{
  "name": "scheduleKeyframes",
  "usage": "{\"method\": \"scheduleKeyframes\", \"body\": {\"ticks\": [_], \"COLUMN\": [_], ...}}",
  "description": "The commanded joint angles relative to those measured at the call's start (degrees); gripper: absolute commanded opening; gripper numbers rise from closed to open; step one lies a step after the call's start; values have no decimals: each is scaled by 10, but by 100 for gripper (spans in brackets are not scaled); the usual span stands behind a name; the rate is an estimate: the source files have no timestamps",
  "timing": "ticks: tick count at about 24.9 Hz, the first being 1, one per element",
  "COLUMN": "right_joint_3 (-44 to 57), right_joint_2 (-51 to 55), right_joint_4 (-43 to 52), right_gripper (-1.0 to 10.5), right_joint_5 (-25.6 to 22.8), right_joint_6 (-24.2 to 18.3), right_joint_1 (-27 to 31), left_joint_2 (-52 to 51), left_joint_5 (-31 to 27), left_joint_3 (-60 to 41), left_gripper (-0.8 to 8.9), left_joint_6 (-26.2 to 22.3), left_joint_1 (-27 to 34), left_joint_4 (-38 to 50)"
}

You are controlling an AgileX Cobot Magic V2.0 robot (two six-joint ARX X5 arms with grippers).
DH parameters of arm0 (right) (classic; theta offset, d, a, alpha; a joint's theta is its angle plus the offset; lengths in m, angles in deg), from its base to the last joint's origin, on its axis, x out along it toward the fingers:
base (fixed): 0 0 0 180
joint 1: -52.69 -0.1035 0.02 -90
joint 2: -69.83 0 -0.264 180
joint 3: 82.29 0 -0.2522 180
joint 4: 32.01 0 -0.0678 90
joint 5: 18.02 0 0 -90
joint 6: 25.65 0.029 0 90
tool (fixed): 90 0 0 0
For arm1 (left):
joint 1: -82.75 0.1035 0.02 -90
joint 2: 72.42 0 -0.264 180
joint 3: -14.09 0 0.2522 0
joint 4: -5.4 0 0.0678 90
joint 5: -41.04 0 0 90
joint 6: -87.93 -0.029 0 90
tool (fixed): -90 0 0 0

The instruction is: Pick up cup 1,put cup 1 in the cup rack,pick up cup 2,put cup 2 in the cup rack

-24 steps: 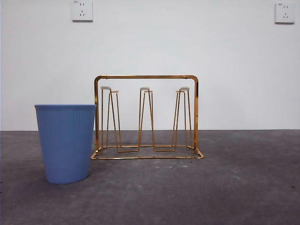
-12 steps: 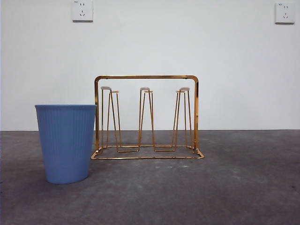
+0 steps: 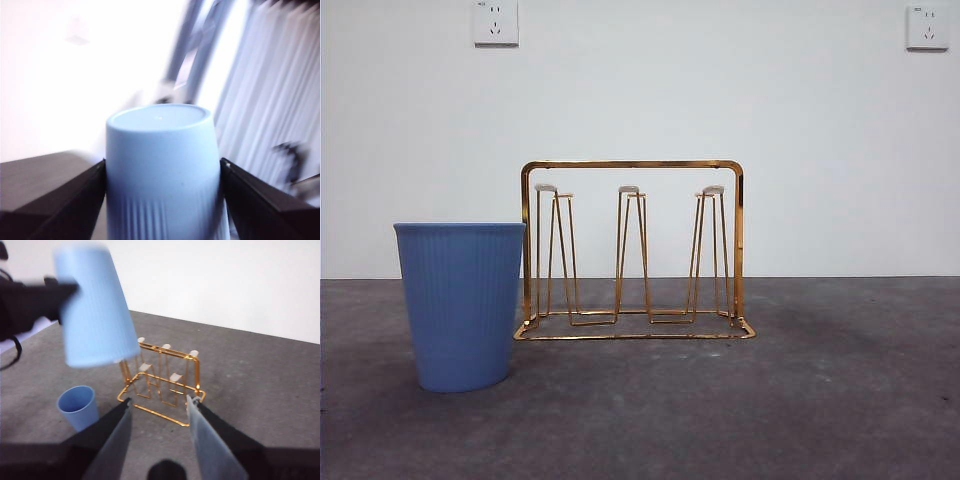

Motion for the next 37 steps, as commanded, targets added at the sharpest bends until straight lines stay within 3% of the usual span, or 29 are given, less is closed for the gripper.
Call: {"method": "scheduleKeyframes", "body": {"ticks": [1,6,15,25,29,37], "right_joint_3": [5,5,5,5,5,5], "right_joint_2": [4,3,3,3,3,3], "right_joint_4": [0,1,-5,-35,-42,-40], "right_gripper": [190,190,190,189,189,189], "right_joint_5": [-8,-13,-14,-14,-14,-14], "right_joint_6": [-7,-17,-25,-28,-30,-34], "right_joint_1": [0,0,0,0,0,0], "left_joint_2": [18,65,175,256,268,289], "left_joint_5": [-87,-201,-300,-366,-400,-410], "left_joint_3": [1,1,17,87,88,88], "left_gripper": [-6,-6,-6,-6,-6,-7], "left_joint_6": [-95,-114,-130,-151,-132,-98], "left_joint_1": [-20,-31,-30,-25,-18,-10], "left_joint_4": [0,3,61,63,62,76]}}
